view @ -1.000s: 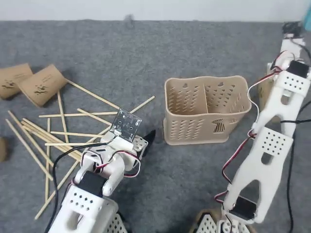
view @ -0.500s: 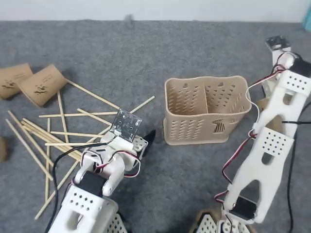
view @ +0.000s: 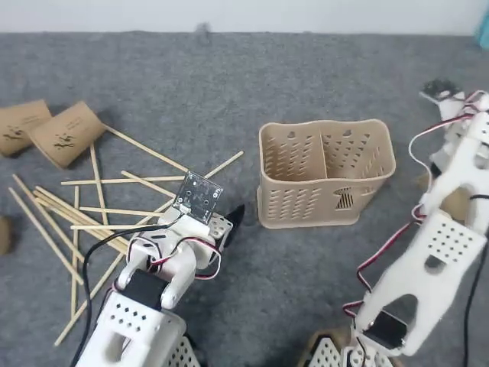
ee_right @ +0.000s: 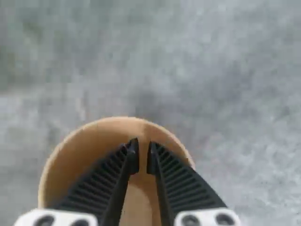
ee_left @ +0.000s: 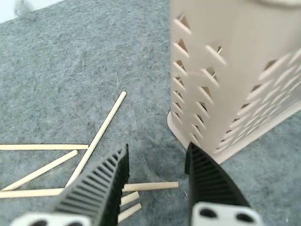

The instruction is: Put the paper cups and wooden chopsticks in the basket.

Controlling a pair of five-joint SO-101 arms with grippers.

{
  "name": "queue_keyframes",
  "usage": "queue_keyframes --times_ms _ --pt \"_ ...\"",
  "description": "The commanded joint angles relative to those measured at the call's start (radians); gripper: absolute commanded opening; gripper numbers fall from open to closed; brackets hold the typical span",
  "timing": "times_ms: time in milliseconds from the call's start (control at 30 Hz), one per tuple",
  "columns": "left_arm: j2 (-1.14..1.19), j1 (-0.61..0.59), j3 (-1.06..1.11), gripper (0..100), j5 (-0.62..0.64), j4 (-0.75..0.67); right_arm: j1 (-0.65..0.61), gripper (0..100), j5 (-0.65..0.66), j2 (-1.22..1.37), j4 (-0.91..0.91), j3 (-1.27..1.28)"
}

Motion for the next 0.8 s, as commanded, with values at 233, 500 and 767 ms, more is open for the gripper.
queue_keyframes --times_ms 233,500,767 --pt "0.000 -0.006 -0.002 19 -0.018 -0.025 0.147 5.0 0.170 -0.377 0.042 0.287" --pt "-0.002 -0.006 -0.002 19 -0.018 -0.025 0.255 5.3 0.269 -0.490 0.041 0.479" --pt "0.000 -0.006 -0.002 19 -0.018 -0.025 0.297 5.7 0.245 -0.564 0.042 0.486"
